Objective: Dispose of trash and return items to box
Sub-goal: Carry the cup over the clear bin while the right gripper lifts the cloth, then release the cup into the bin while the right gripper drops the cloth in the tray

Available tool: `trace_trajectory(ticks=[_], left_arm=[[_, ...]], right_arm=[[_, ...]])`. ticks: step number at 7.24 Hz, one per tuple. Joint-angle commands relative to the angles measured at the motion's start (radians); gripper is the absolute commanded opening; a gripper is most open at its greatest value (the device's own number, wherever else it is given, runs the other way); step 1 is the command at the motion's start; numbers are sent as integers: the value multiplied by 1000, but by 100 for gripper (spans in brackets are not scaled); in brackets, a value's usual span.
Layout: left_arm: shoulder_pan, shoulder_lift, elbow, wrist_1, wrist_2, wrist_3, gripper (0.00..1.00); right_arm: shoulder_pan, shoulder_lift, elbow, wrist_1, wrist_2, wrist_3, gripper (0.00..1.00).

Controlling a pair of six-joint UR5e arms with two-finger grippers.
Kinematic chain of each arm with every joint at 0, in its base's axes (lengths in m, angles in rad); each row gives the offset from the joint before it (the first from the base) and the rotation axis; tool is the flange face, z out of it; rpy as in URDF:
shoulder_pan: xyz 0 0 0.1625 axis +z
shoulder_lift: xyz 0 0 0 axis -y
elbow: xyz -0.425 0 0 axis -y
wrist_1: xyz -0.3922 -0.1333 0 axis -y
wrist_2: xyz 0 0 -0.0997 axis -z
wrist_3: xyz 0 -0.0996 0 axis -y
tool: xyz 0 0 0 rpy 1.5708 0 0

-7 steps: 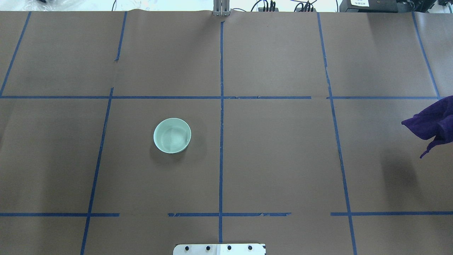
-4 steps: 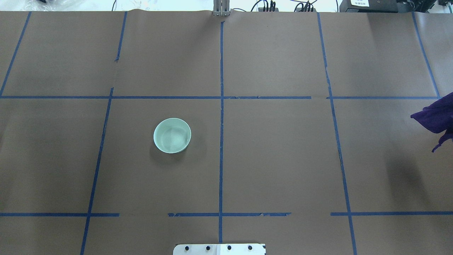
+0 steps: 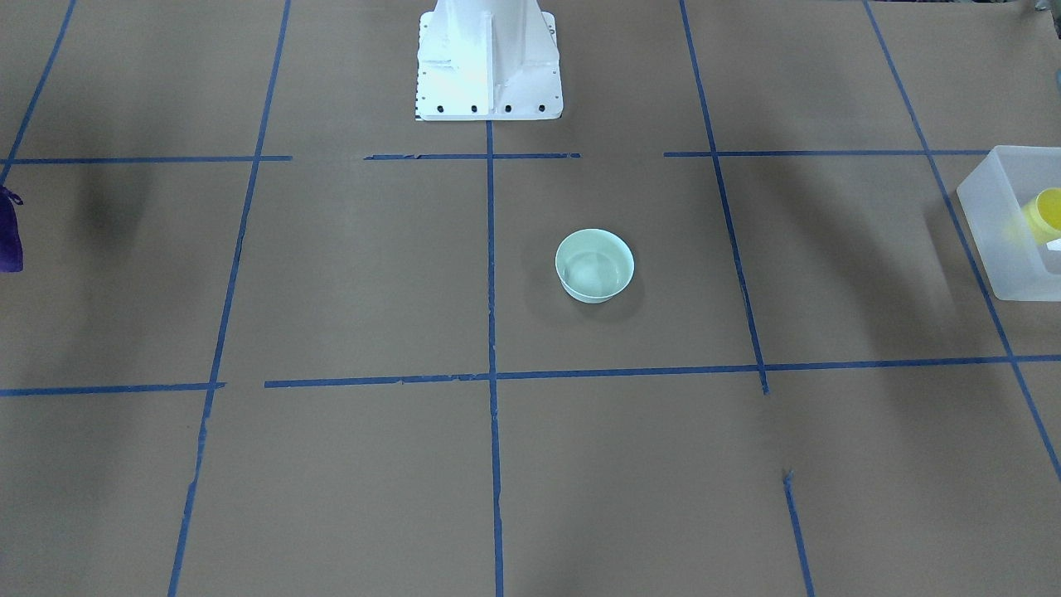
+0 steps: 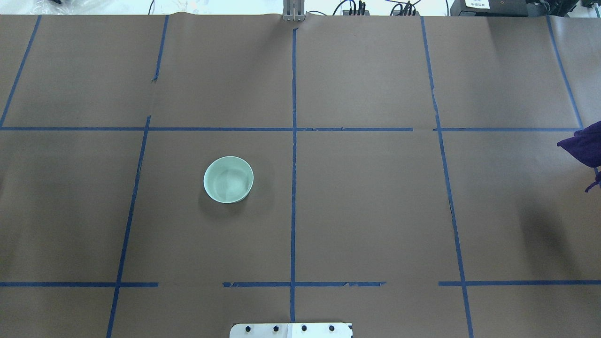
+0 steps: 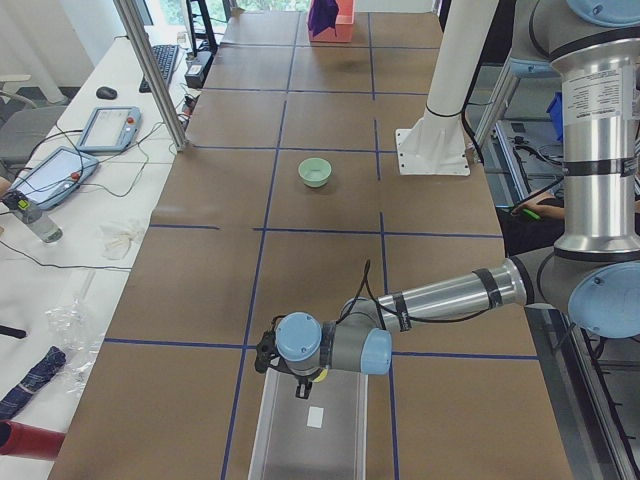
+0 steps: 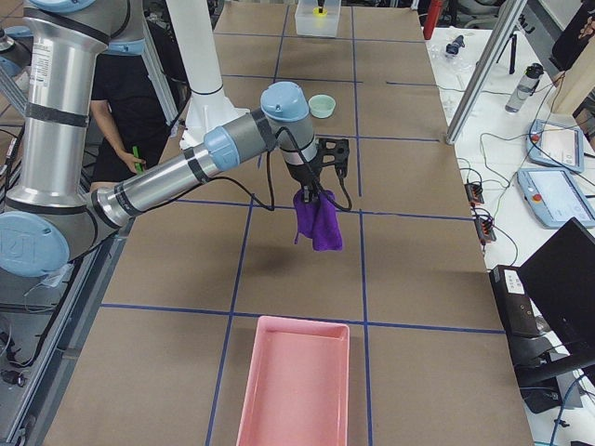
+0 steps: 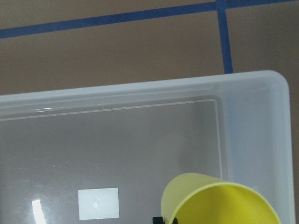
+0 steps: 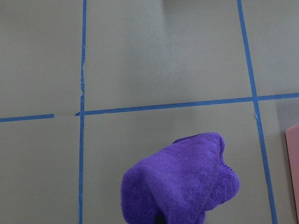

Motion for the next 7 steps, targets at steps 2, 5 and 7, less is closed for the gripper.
trace_trajectory(ticks=[2, 5, 7], left_arm=[[13, -1, 17, -91, 1, 2, 80], [6, 62, -107, -88, 12, 8, 100], [-12, 145, -259, -80, 13, 10, 100]], right_arm=[[31, 2, 0, -23, 0, -5, 0], [37, 9, 0, -51, 0, -8, 0], [50, 25, -3, -57, -6, -38, 0]])
